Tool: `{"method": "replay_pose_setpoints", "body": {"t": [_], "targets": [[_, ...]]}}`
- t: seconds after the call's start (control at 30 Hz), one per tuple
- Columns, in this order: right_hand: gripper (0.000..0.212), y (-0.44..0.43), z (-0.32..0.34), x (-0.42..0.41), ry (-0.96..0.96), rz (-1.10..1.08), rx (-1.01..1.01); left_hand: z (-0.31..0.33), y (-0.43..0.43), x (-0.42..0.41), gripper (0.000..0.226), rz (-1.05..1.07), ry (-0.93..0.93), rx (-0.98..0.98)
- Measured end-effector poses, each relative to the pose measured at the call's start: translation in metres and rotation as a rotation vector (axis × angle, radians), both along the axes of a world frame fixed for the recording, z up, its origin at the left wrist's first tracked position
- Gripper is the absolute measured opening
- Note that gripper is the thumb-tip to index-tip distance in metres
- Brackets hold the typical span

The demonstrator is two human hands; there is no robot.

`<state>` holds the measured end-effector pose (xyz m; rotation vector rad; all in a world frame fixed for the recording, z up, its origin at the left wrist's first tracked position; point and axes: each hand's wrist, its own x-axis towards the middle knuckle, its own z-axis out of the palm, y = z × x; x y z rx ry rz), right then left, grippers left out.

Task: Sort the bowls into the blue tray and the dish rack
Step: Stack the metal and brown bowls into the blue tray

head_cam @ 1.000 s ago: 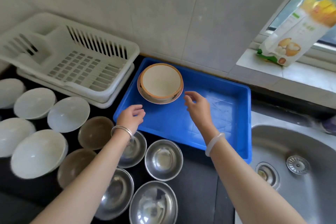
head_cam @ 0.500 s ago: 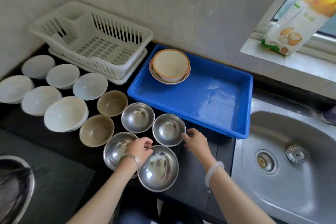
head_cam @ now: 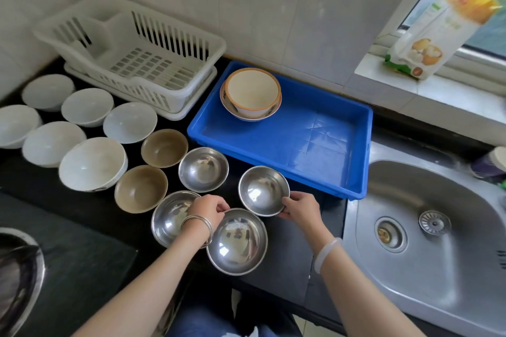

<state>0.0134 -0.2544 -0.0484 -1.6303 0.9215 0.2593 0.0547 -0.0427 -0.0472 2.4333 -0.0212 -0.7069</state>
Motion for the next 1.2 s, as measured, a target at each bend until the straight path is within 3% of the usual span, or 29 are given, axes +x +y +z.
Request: {"method": "replay_pose_setpoints", "body": {"t": [0.43, 0.7, 0.93, 1.2], "targets": [[0.013, -0.021, 0.032, -0.020, -0.002, 0.120, -0.270, -0.009, -0.029, 0.018, 0.014, 0.234, -0.020, -0.211], [0.009, -0.009, 0.017, -0.016, 0.011, 0.144, -0.318, -0.020, -0.026, 0.013, 0.031, 0.426, 0.230, -0.534], [0.009, -0.010, 0.003, -0.016, 0.020, 0.136, -0.360, -0.023, -0.026, 0.007, 0.042, 0.409, 0.305, -0.577], [0.011, -0.013, -0.012, -0.013, 0.059, 0.093, -0.170, -0.026, -0.028, 0.006, 0.039, 0.496, 0.387, -0.665]]}}
